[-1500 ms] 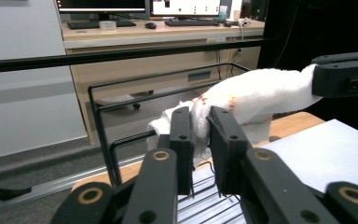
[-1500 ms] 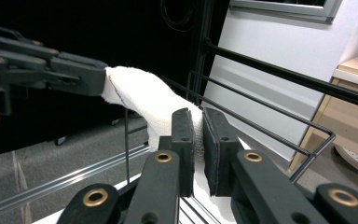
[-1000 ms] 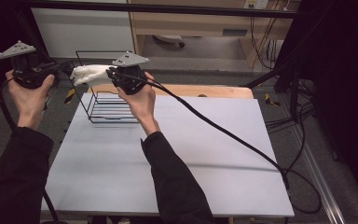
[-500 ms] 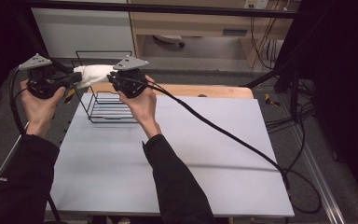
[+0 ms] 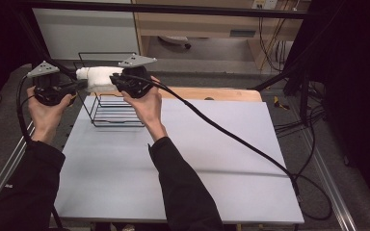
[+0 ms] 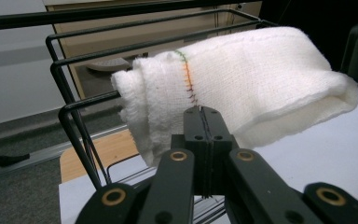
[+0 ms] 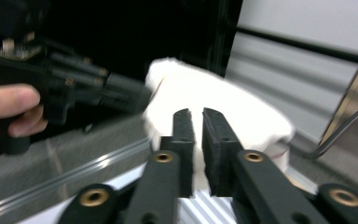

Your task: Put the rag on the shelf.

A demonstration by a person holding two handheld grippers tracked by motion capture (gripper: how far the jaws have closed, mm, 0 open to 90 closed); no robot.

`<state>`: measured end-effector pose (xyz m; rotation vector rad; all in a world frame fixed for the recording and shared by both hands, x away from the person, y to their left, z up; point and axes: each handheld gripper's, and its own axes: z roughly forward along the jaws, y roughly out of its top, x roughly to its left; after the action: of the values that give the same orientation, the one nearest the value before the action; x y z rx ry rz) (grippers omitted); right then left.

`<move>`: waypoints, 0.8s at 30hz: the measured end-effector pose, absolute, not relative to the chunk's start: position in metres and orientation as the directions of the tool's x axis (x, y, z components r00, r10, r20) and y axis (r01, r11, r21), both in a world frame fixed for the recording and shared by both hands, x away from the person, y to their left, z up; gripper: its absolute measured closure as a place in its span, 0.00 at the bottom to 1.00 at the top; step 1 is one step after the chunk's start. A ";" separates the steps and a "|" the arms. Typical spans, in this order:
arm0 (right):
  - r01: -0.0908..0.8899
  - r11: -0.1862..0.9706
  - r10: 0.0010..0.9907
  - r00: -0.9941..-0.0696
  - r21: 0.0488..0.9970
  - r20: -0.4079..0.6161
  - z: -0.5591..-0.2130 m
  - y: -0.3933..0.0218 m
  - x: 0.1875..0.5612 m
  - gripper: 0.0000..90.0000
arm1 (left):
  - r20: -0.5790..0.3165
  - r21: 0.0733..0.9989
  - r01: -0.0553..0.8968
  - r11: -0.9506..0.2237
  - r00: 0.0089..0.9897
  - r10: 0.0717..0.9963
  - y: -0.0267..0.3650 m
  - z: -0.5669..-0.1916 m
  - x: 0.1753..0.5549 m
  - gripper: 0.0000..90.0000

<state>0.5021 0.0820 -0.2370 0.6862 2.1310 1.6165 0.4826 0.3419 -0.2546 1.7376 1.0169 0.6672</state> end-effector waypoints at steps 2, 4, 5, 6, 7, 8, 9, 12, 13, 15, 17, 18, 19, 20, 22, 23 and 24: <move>0.176 0.250 0.581 -0.814 0.952 -0.003 -0.244 0.085 0.503 0.98 | -0.014 0.925 0.336 -0.178 0.497 0.868 0.342 -0.257 0.484 1.00; 0.193 0.277 0.582 -0.813 0.941 -0.004 -0.250 0.088 0.504 1.00 | -0.013 0.922 0.342 -0.182 0.496 0.868 0.342 -0.261 0.485 1.00; 0.202 0.286 0.586 -0.811 0.937 -0.004 -0.253 0.090 0.506 1.00 | -0.014 0.922 0.342 -0.181 0.495 0.869 0.342 -0.262 0.486 1.00; 0.210 0.292 0.593 -0.805 0.933 -0.004 -0.256 0.090 0.507 1.00 | -0.016 0.922 0.344 -0.179 0.494 0.869 0.341 -0.264 0.487 1.00; 0.218 0.295 0.600 -0.800 0.930 -0.003 -0.259 0.091 0.509 1.00 | -0.016 0.920 0.347 -0.180 0.494 0.869 0.341 -0.265 0.487 1.00; 0.224 0.294 0.607 -0.795 0.929 -0.001 -0.261 0.091 0.511 1.00 | -0.015 0.920 0.347 -0.181 0.494 0.870 0.341 -0.267 0.488 1.00; 0.227 0.292 0.615 -0.789 0.929 -0.001 -0.262 0.091 0.512 1.00 | -0.015 0.919 0.351 -0.182 0.492 0.871 0.341 -0.268 0.489 1.00; 0.226 0.291 0.629 -0.777 0.930 -0.007 -0.266 0.091 0.516 1.00 | -0.020 0.920 0.351 -0.175 0.488 0.873 0.342 -0.271 0.492 1.00; 0.223 0.293 0.634 -0.773 0.930 -0.014 -0.267 0.091 0.518 0.99 | -0.021 0.921 0.350 -0.172 0.486 0.874 0.342 -0.271 0.492 1.00; 0.226 0.287 0.640 -0.768 0.931 -0.011 -0.269 0.090 0.520 0.99 | -0.021 0.922 0.347 -0.171 0.485 0.874 0.341 -0.272 0.493 1.00; 0.222 0.282 0.643 -0.765 0.933 -0.012 -0.269 0.090 0.520 0.98 | -0.018 0.923 0.345 -0.172 0.485 0.874 0.341 -0.272 0.493 1.00; 0.220 0.282 0.641 -0.767 0.934 -0.013 -0.268 0.090 0.520 0.98 | -0.019 0.923 0.345 -0.171 0.484 0.875 0.341 -0.272 0.494 1.00; 0.216 0.280 0.641 -0.768 0.935 -0.015 -0.268 0.090 0.520 0.97 | -0.019 0.923 0.345 -0.170 0.484 0.875 0.341 -0.272 0.494 1.00; 0.214 0.280 0.638 -0.770 0.936 -0.015 -0.268 0.090 0.519 0.97 | -0.019 0.922 0.346 -0.172 0.484 0.875 0.341 -0.272 0.493 1.00; 0.210 0.276 0.633 -0.774 0.938 -0.013 -0.266 0.089 0.518 0.95 | -0.012 0.922 0.343 -0.178 0.486 0.874 0.341 -0.271 0.492 1.00; 0.206 0.274 0.630 -0.776 0.939 -0.013 -0.265 0.088 0.516 0.92 | -0.011 0.923 0.341 -0.179 0.488 0.873 0.341 -0.271 0.490 1.00; 0.204 0.270 0.626 -0.780 0.941 -0.010 -0.264 0.088 0.515 0.90 | -0.009 0.923 0.340 -0.181 0.490 0.872 0.341 -0.270 0.488 1.00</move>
<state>0.5146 0.0877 -0.2637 0.7532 2.1657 1.5171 0.4881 0.3412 -0.2705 1.7488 1.0306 0.6747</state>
